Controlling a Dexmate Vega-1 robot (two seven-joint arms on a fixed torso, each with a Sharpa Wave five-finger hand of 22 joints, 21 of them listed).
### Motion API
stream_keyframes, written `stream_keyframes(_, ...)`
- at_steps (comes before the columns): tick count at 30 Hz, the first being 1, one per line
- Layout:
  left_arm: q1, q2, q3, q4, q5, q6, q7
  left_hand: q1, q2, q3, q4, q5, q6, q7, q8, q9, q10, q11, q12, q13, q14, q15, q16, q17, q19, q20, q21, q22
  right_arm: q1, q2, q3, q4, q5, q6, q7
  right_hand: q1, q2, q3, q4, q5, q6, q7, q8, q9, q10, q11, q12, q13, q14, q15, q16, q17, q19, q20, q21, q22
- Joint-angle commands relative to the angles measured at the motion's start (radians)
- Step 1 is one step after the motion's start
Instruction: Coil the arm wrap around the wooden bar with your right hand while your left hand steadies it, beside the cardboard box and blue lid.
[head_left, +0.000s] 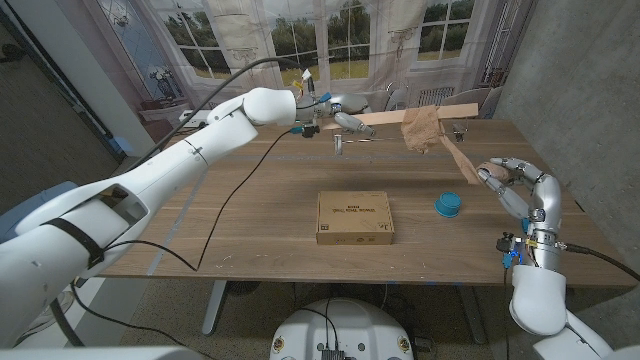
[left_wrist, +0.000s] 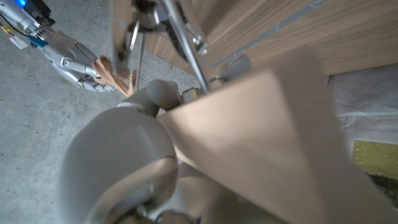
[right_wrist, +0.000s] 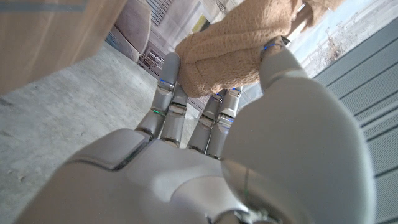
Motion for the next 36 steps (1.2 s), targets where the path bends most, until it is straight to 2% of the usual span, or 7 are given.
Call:
stream_keyframes(1,0.007,0.001,-0.005,0.005,0.015,-0.001,0.029,-0.002,0.01,0.006,-0.002,0.003,-0.026,0.024,0.006,0.004,0.003,-0.006,0.004,0.003,-0.002,-0.005,0.004,0.002,0.0,-0.029,0.001,0.007,0.027,0.047,-0.015,0.004,-0.149,0.101,-0.075,0.331,0.34,0.003,0.004,0.0,0.002,-0.004,-0.001,0.005,0.14,0.108,0.0,0.003,0.425,-0.353,0.004,0.002,-0.024,-0.159,0.006,0.003)
stream_keyframes(10,0.017,0.008,-0.006,-0.022,0.037,0.03,0.051,-0.003,0.013,0.005,-0.001,0.001,-0.028,0.021,0.005,0.002,0.002,-0.005,0.004,0.003,0.003,-0.006,0.004,-0.002,0.006,-0.03,-0.001,-0.003,0.067,0.032,-0.019,-0.004,-0.176,0.1,-0.032,0.331,0.338,0.002,0.003,0.0,0.003,-0.004,-0.002,0.005,0.143,0.106,-0.004,0.001,0.426,-0.353,-0.002,-0.004,-0.024,-0.159,0.009,0.003)
stream_keyframes(17,0.009,0.005,0.001,-0.024,0.043,0.044,0.04,-0.003,0.015,0.007,-0.002,0.0,-0.031,0.024,0.006,0.005,0.003,-0.007,0.004,0.003,0.001,-0.007,0.004,-0.002,0.003,-0.03,0.002,0.005,0.086,0.048,-0.019,-0.073,-0.284,-0.004,-0.048,0.329,0.337,0.001,0.005,0.0,0.004,-0.007,-0.002,0.005,0.142,0.103,-0.005,0.003,0.428,-0.353,-0.005,-0.007,-0.025,-0.16,0.01,0.003)
stream_keyframes(23,0.006,0.003,0.006,-0.02,0.045,0.054,0.032,-0.004,0.017,0.008,-0.002,0.0,-0.031,0.023,0.008,0.008,0.002,-0.009,0.004,0.003,-0.001,-0.008,0.01,0.009,0.002,-0.029,0.003,0.008,0.127,0.046,-0.027,-0.078,-0.348,-0.02,-0.084,0.328,0.336,0.001,0.005,-0.001,0.006,-0.01,-0.002,0.005,0.143,0.1,-0.009,0.0,0.431,-0.353,-0.008,-0.008,-0.027,-0.161,0.011,0.002)
stream_keyframes(27,0.001,-0.002,0.012,-0.012,0.043,0.054,0.023,-0.005,0.017,0.009,-0.002,0.0,-0.032,0.022,0.007,0.005,0.003,-0.009,0.005,0.003,-0.002,-0.007,0.005,0.002,0.003,-0.03,0.002,0.009,0.153,0.045,-0.035,-0.092,-0.384,-0.066,-0.087,0.327,0.336,0.0,0.005,-0.001,0.006,-0.012,-0.002,0.005,0.144,0.098,-0.01,0.001,0.43,-0.353,-0.01,-0.01,-0.028,-0.162,0.011,0.002)
stream_keyframes(36,-0.005,-0.009,0.025,-0.009,0.053,0.073,0.012,-0.005,0.017,0.009,-0.003,0.001,-0.03,0.02,0.006,0.002,0.002,-0.007,0.004,0.003,0.001,-0.01,0.012,0.01,0.003,-0.031,0.001,0.008,0.25,-0.006,-0.054,-0.054,-0.377,-0.044,-0.072,0.325,0.335,-0.001,0.006,0.0,0.008,-0.013,-0.002,0.005,0.145,0.097,-0.012,0.001,0.434,-0.353,-0.011,-0.009,-0.029,-0.162,0.013,0.003)
